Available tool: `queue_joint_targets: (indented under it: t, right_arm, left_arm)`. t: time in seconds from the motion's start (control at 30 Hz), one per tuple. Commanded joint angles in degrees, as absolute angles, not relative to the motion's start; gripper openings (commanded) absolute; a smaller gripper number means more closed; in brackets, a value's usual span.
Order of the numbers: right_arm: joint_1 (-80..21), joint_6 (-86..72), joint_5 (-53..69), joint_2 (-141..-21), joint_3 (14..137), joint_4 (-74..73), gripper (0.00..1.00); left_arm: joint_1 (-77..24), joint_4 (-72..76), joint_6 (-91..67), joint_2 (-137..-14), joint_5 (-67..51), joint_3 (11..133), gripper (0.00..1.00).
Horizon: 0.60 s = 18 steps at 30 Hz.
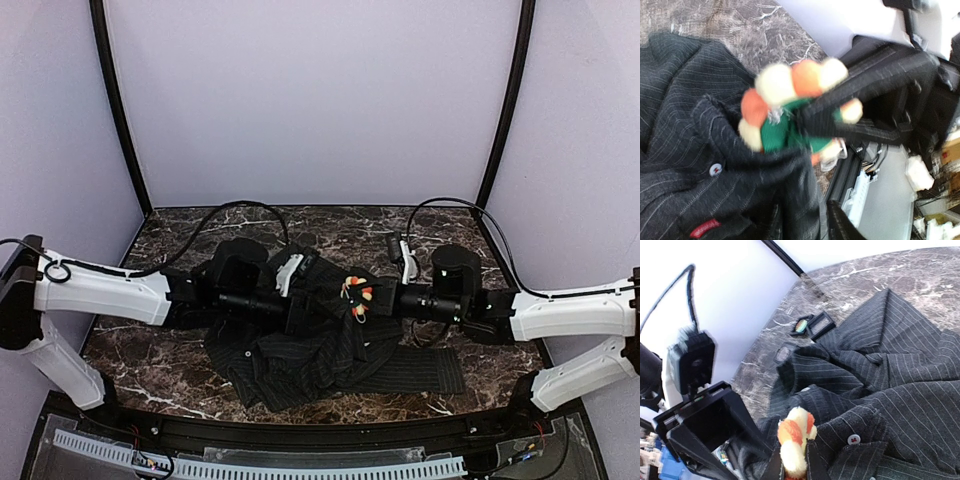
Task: Remove the brooch from the garment
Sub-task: Pass from the right arm to the left
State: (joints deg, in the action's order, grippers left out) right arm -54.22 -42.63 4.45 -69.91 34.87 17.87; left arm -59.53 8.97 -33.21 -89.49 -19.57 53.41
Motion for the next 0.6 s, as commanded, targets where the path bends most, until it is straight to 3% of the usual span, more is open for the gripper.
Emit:
queue_joint_targets:
  t: [0.0,0.1,0.27,0.57]
  right_arm:
    - [-50.0,-47.0,19.3,-68.1,30.1,34.3,0.0]
    - [-49.0,-48.3,26.0,-67.9,29.5,39.1,0.0]
    - [-48.7,-49.5,35.8,-68.2,30.8,42.2,0.0]
    - [-48.8,-52.1,42.8,-69.5,30.9,45.3,0.0]
  left_arm:
    - [-59.3,8.0,-32.2,-81.8,-16.3,50.0,0.59]
    - [-59.2,10.0,-32.6,-79.7,-16.5,48.9,0.74]
    - [-59.2,12.4,-33.6,-79.0,-18.9,49.7,0.78]
    - [-59.3,17.9,-33.9,-78.5,-23.7,50.0,0.48]
